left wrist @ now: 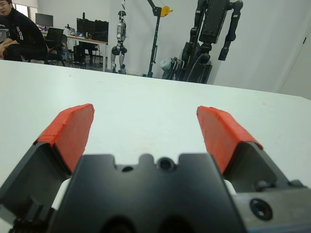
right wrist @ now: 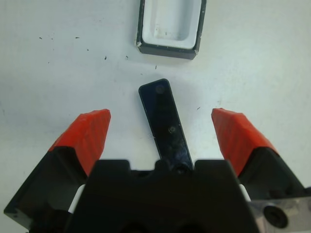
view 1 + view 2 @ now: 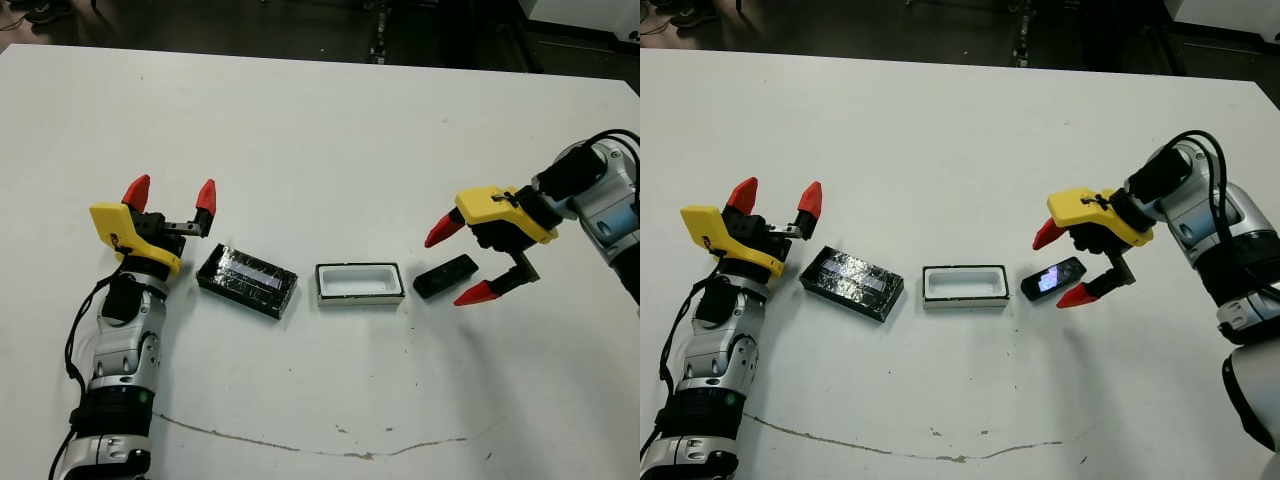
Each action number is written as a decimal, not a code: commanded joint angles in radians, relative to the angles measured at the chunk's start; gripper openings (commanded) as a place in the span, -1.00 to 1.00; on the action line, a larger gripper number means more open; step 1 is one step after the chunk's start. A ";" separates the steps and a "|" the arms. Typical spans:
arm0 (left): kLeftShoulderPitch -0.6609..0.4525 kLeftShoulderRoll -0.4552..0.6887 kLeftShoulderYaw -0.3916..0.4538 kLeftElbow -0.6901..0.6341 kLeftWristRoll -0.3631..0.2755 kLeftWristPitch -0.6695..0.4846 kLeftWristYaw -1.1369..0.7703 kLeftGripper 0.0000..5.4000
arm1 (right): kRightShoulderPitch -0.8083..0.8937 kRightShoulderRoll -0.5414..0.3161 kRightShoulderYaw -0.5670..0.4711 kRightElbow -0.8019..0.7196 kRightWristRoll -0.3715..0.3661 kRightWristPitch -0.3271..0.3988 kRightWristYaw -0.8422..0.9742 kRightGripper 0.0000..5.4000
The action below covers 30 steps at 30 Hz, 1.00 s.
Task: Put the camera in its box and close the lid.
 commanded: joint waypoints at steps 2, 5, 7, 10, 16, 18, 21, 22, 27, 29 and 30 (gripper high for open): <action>0.006 0.002 0.003 0.011 0.003 -0.001 -0.004 1.00 | 0.020 0.006 -0.005 0.002 -0.008 0.004 0.005 0.99; 0.005 0.003 0.003 0.010 0.005 -0.001 -0.002 1.00 | 0.025 0.010 -0.011 0.003 -0.011 0.004 0.005 0.99; 0.005 0.002 0.002 0.009 0.007 -0.004 -0.002 1.00 | 0.030 0.013 -0.018 -0.001 -0.021 0.012 0.005 0.99; 0.005 0.000 0.002 0.010 0.006 -0.006 -0.003 1.00 | 0.041 0.019 -0.034 -0.005 -0.037 0.022 0.005 0.99; 0.005 0.000 0.003 0.012 0.004 -0.006 -0.005 1.00 | 0.062 0.031 -0.061 -0.016 -0.057 0.015 0.005 0.99; 0.006 0.001 0.003 0.013 0.006 -0.008 -0.005 1.00 | 0.068 0.033 -0.067 -0.023 -0.069 0.035 0.002 0.99; 0.008 0.001 0.002 0.011 0.008 -0.010 -0.003 1.00 | 0.075 0.039 -0.076 -0.024 -0.082 0.044 0.003 0.99; 0.008 0.000 0.002 0.012 0.007 -0.011 -0.004 1.00 | 0.078 0.040 -0.078 -0.024 -0.087 0.040 0.003 0.99; 0.008 0.002 0.001 0.011 0.007 -0.005 -0.005 1.00 | 0.085 0.050 -0.079 -0.016 -0.099 0.034 0.004 0.99; 0.008 0.002 0.001 0.012 0.007 -0.008 -0.005 1.00 | 0.089 0.054 -0.082 -0.018 -0.111 0.038 -0.001 0.99; 0.008 0.002 0.001 0.011 0.009 -0.008 -0.004 1.00 | 0.091 0.055 -0.082 -0.022 -0.117 0.037 -0.007 0.99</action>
